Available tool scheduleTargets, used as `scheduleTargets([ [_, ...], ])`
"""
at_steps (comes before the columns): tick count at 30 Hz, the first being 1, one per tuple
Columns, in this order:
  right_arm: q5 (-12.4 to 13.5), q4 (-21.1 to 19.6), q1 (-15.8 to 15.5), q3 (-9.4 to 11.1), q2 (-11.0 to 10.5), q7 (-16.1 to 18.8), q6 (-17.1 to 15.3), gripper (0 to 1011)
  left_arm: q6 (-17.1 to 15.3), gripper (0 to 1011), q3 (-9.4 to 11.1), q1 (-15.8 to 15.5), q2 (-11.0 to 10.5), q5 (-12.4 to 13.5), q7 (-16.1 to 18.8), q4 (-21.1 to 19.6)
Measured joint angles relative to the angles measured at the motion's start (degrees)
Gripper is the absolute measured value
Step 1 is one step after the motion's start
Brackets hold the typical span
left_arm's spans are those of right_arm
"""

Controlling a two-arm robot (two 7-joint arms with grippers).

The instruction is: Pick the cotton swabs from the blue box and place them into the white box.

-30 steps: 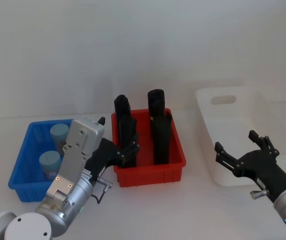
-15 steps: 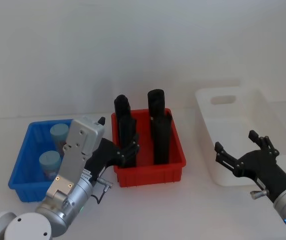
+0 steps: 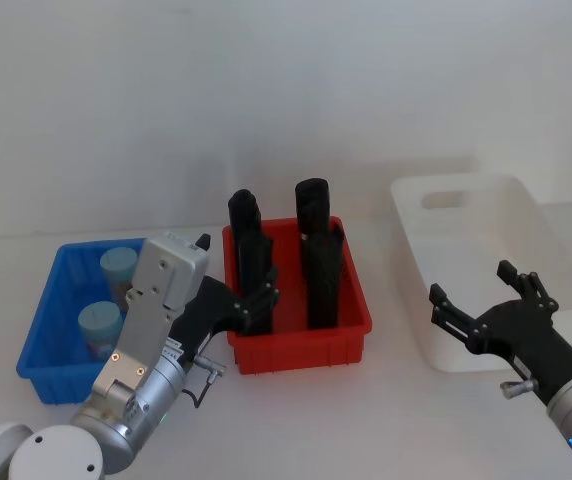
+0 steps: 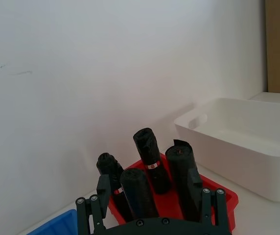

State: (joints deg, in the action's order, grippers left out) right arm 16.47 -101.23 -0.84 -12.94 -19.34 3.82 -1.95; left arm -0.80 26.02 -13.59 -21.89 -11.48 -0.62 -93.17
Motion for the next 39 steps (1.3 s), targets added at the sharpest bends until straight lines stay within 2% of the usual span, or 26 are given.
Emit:
scheduleTargets([
  [21, 0.0, 0.0, 0.0, 0.0, 0.0, 0.0, 0.0, 1002, -0.35, 1000, -0.26, -0.31, 0.08, -0.13, -0.42, 0.45],
  [39, 0.0, 0.0, 0.0, 0.0, 0.0, 0.0, 0.0, 1001, -3.39, 999, -3.92, -3.64, -0.81, -3.62, -4.72, 6.1],
])
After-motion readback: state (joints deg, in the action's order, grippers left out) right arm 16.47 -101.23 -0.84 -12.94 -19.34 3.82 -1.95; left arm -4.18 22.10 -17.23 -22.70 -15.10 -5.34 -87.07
